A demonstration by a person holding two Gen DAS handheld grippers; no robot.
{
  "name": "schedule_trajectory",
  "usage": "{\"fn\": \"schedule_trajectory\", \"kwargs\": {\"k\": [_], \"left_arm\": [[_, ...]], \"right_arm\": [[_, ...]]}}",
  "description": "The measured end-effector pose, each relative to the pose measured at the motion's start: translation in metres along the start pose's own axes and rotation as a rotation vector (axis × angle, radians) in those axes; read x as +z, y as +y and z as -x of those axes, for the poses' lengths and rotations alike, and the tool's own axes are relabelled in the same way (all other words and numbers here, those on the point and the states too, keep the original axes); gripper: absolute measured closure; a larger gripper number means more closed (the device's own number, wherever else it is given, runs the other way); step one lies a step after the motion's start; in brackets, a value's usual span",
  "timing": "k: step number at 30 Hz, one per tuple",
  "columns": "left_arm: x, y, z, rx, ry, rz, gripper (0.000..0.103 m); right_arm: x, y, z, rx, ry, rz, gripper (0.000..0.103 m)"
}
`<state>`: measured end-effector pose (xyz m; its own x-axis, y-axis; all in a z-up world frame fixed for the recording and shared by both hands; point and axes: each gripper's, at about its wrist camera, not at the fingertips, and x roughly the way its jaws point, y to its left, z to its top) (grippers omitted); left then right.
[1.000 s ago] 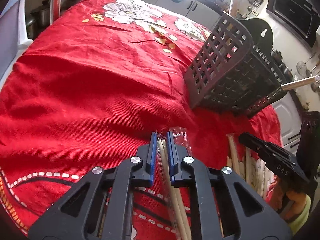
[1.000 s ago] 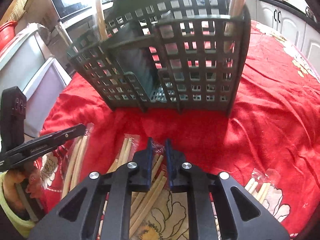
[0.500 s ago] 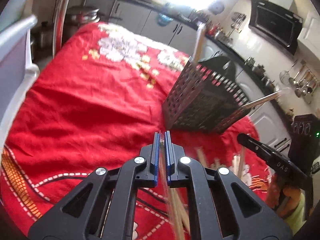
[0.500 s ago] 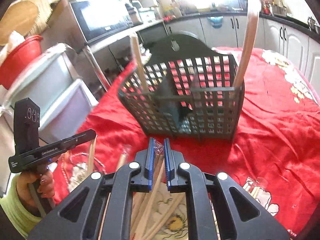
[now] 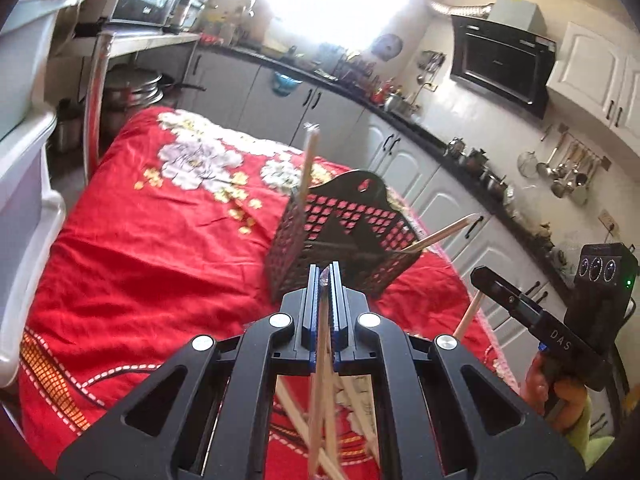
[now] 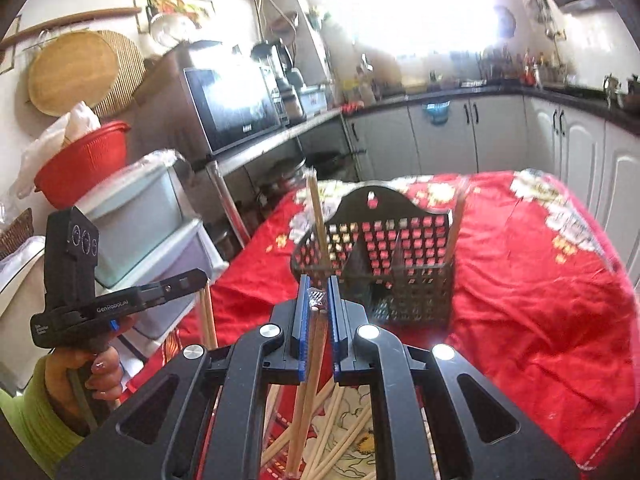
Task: Organize utensils
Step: 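Lift both chopsticks upright and carry them above the grey basket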
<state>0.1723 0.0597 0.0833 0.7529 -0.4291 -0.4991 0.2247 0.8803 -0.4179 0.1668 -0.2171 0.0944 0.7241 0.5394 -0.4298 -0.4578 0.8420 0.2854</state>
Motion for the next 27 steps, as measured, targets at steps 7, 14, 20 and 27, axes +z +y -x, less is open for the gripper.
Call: {"fn": "schedule_trajectory", "kwargs": {"k": [7, 14, 20, 27], "left_arm": [[0.012, -0.019, 0.004, -0.027, -0.032, -0.025, 0.101], [0.025, -0.041, -0.001, -0.05, -0.049, -0.065, 0.101], [0.036, -0.058, -0.005, -0.074, -0.061, -0.086, 0.101], [0.053, -0.074, -0.01, -0.095, -0.08, -0.109, 0.101]], "right_arm": [[0.012, -0.002, 0.028, -0.027, -0.072, 0.013, 0.095], [0.021, -0.004, 0.04, -0.045, -0.11, 0.023, 0.095], [0.03, -0.008, 0.047, -0.06, -0.135, 0.033, 0.095], [0.043, -0.01, 0.052, -0.07, -0.165, 0.038, 0.095]]}}
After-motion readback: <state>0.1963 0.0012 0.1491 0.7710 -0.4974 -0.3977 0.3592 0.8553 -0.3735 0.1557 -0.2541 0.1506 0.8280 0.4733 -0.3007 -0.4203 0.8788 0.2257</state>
